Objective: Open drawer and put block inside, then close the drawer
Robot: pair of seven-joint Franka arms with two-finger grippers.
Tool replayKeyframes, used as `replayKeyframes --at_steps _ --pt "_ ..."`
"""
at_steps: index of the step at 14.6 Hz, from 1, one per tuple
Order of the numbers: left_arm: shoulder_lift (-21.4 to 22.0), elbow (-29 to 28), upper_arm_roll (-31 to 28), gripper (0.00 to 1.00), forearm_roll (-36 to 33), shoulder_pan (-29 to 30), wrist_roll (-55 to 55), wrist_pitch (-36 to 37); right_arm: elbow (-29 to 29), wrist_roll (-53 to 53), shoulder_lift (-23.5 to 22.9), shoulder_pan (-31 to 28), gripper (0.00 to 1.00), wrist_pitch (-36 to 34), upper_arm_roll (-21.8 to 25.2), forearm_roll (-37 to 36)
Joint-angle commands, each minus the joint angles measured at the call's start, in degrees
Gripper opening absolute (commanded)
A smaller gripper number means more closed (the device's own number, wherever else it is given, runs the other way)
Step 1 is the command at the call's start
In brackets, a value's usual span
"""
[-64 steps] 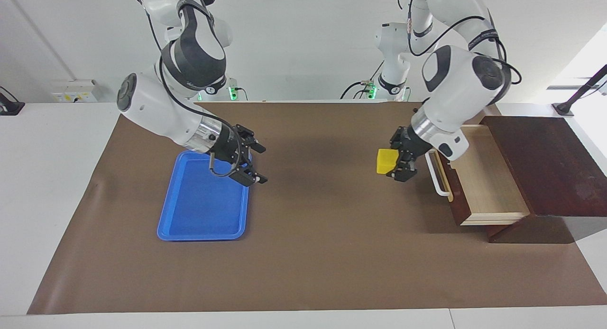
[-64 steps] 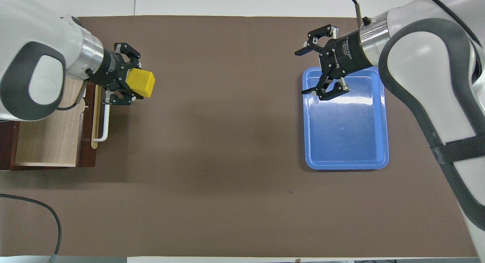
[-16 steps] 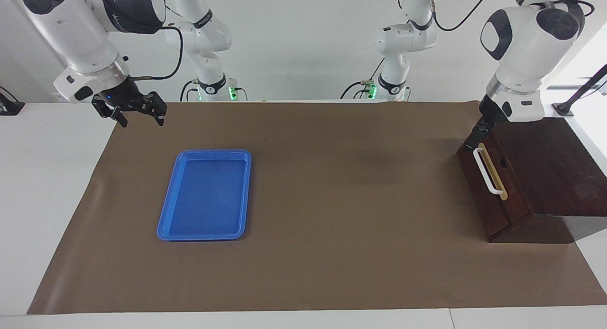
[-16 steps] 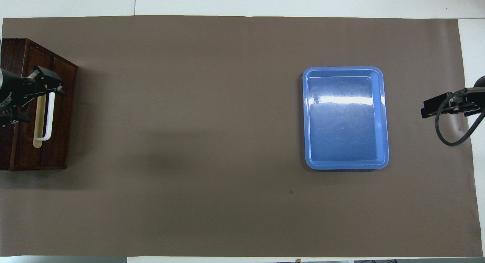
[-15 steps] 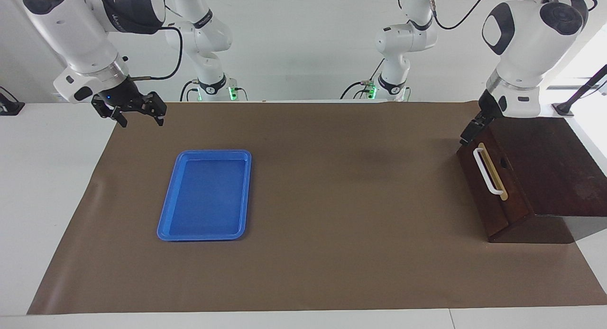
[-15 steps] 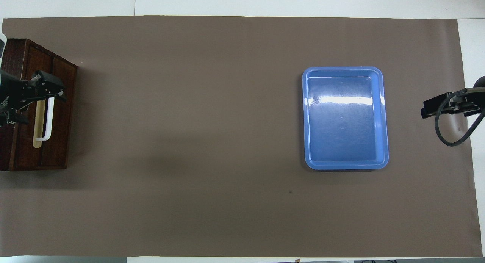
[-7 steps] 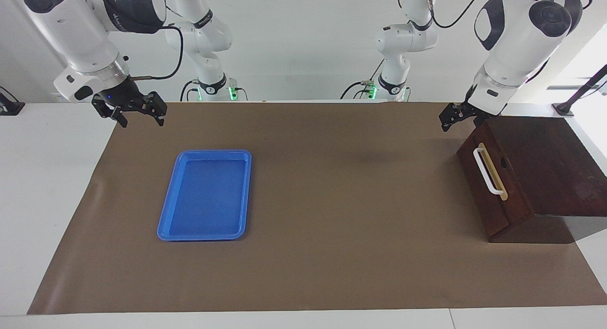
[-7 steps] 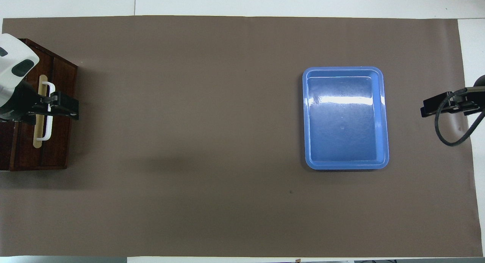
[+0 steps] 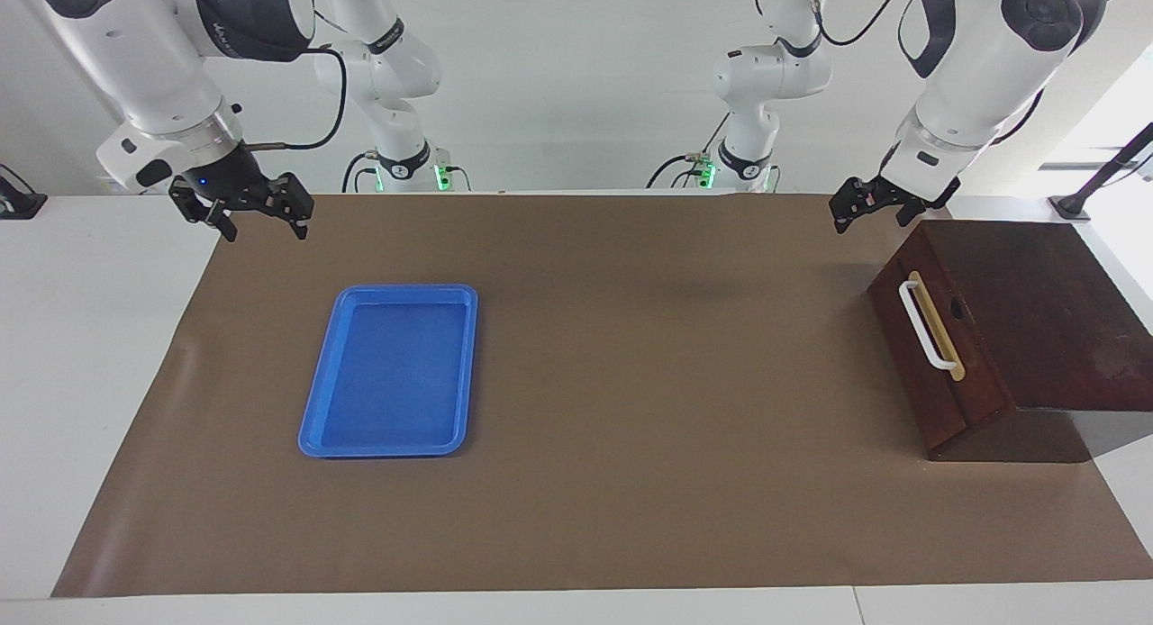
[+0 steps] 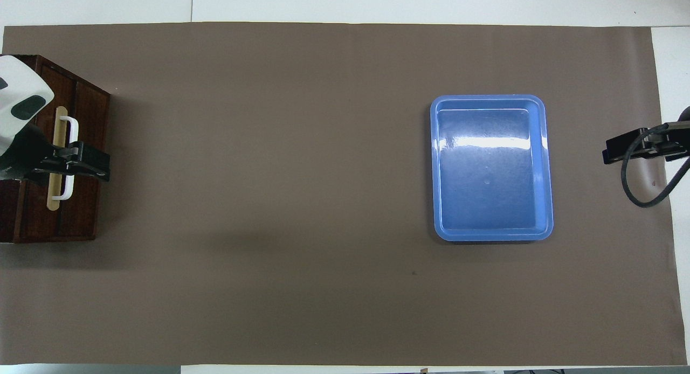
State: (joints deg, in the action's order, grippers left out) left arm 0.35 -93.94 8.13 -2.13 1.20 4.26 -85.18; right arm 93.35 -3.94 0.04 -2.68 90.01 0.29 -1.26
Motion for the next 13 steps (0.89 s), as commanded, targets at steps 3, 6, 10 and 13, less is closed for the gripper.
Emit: replayKeyframes --at_steps 3,6,10,13 --pt "0.9 -0.2 -0.6 1.00 0.6 -0.7 -2.1 -0.3 -0.3 1.1 0.1 0.4 1.00 0.6 0.1 -1.2" --pt "0.8 -0.1 -0.5 1.00 0.7 -0.2 -2.2 -0.4 -0.3 1.1 0.1 0.5 1.00 0.5 0.1 -1.2" --pt "0.6 0.2 -0.7 1.00 4.2 0.1 -1.4 -3.7 -0.3 1.2 0.1 0.4 1.00 0.5 0.1 -1.2" --pt "0.8 -0.1 -0.7 1.00 4.1 0.1 -1.4 -3.8 -0.3 1.2 0.1 0.4 1.00 0.4 0.1 -1.1"
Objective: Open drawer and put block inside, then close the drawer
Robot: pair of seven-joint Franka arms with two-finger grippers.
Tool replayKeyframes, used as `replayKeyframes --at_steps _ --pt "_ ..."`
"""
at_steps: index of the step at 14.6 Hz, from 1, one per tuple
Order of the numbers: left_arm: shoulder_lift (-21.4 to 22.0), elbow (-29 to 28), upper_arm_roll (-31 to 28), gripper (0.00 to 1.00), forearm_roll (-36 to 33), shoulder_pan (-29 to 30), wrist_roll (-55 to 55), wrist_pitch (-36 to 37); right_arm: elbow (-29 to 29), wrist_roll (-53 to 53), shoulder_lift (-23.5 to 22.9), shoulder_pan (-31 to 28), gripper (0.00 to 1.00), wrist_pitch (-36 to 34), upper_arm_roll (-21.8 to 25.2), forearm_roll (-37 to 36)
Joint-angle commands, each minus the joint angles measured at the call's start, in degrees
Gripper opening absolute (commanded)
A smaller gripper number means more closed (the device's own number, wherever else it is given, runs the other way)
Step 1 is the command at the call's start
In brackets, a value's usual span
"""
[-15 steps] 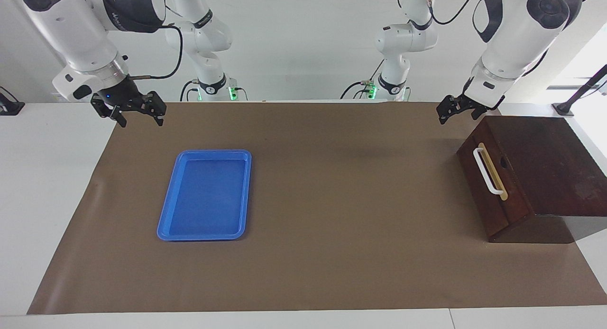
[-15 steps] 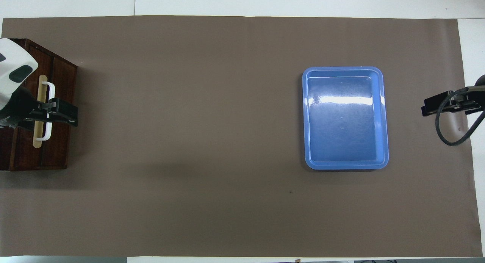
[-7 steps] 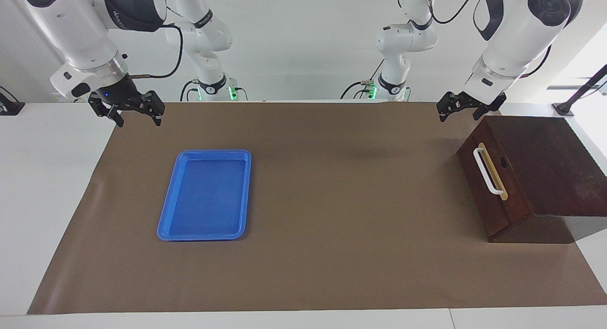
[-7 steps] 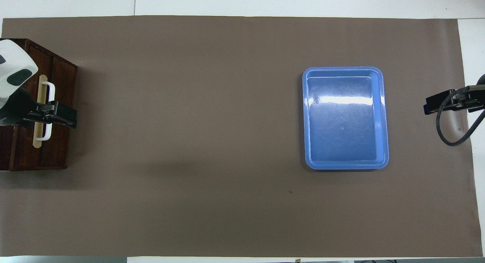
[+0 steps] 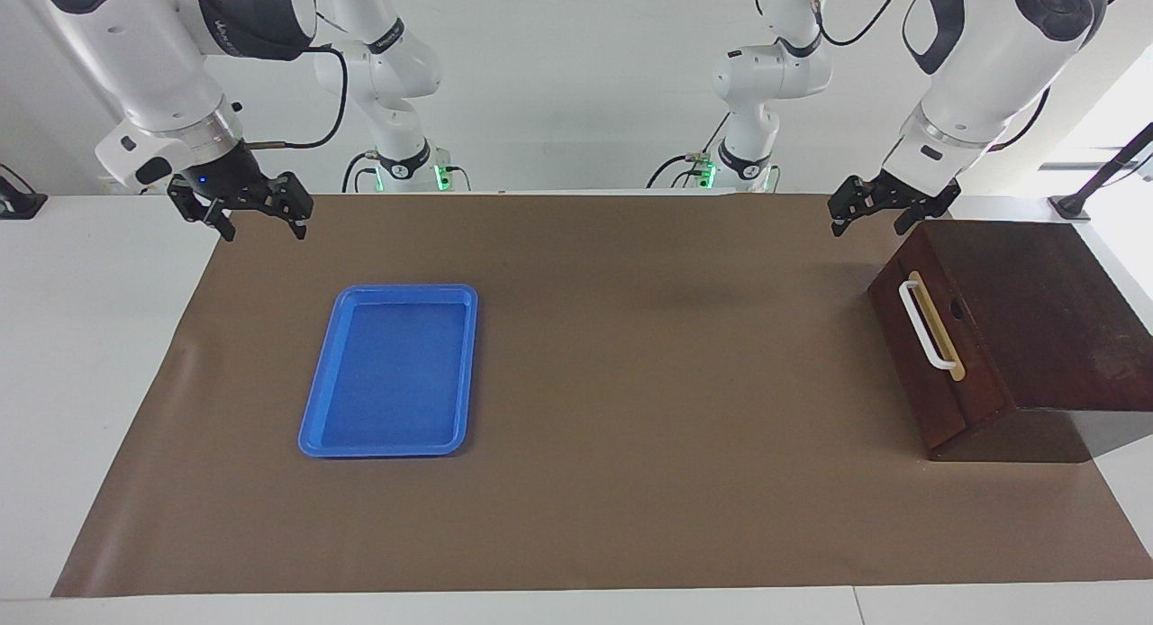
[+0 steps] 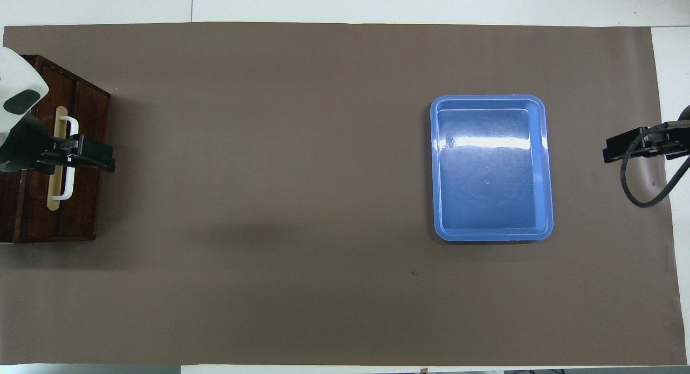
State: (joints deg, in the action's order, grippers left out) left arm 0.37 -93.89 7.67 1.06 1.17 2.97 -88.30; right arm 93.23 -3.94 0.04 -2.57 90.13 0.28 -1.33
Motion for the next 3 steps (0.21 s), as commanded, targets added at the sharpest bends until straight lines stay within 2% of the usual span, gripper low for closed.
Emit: replayKeyframes --at_steps 1,3 --pt "0.9 -0.3 -0.3 1.00 0.9 0.2 -0.2 -0.6 -0.2 1.2 0.1 0.3 1.00 0.3 0.1 -1.0" --pt "0.9 -0.4 -0.3 1.00 0.9 0.1 -0.2 -0.6 -0.2 1.2 0.1 0.3 1.00 0.2 0.1 -1.0"
